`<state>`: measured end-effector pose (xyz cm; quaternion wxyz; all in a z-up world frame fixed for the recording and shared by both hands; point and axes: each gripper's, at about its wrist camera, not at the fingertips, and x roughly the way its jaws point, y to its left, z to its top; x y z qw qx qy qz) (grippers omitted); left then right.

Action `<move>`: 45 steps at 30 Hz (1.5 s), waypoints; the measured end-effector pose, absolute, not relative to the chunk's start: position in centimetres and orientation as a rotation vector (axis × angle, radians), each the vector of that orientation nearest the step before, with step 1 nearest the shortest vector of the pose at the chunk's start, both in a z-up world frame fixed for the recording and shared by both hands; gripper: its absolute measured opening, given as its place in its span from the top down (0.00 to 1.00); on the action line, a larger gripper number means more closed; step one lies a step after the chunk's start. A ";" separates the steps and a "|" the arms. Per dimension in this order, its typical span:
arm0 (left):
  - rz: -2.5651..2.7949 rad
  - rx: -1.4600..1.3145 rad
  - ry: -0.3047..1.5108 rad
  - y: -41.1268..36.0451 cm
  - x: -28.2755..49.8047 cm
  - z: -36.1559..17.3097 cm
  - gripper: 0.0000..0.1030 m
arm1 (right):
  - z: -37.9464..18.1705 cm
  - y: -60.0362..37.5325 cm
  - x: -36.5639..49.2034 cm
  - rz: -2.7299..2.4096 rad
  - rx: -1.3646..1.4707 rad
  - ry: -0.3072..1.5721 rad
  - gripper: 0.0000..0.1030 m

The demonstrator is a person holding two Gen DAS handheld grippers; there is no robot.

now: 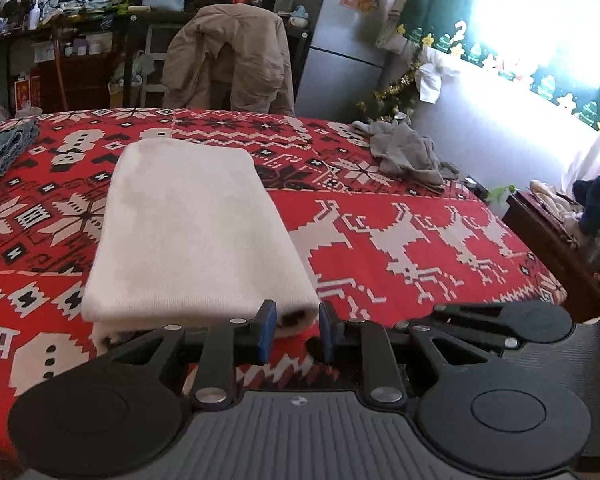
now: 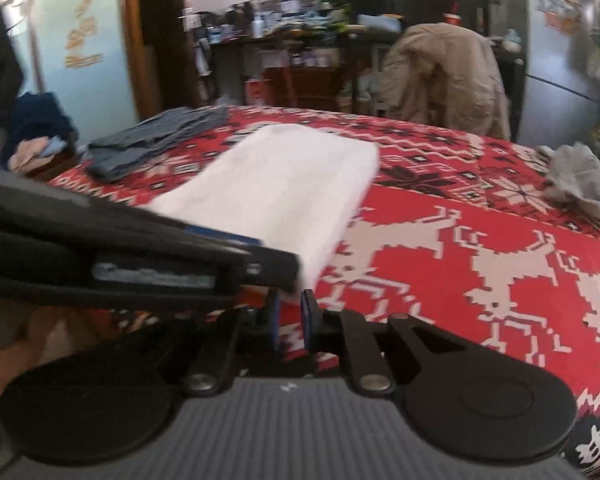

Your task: Fold clothes

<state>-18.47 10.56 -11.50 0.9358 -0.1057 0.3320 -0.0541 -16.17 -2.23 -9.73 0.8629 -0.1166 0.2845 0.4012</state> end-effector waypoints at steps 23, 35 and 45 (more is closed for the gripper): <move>-0.037 -0.230 0.652 11.5 -18.4 -10.9 0.78 | -9.6 -3.0 -15.9 0.758 -0.227 0.586 0.82; 0.007 -0.155 0.586 13.8 -11.2 -7.2 0.77 | -4.8 -3.9 -8.4 0.684 -0.082 0.537 0.81; 0.032 -0.178 0.619 15.6 -1.7 -8.6 0.77 | -3.9 -0.8 5.6 0.682 -0.119 0.571 0.82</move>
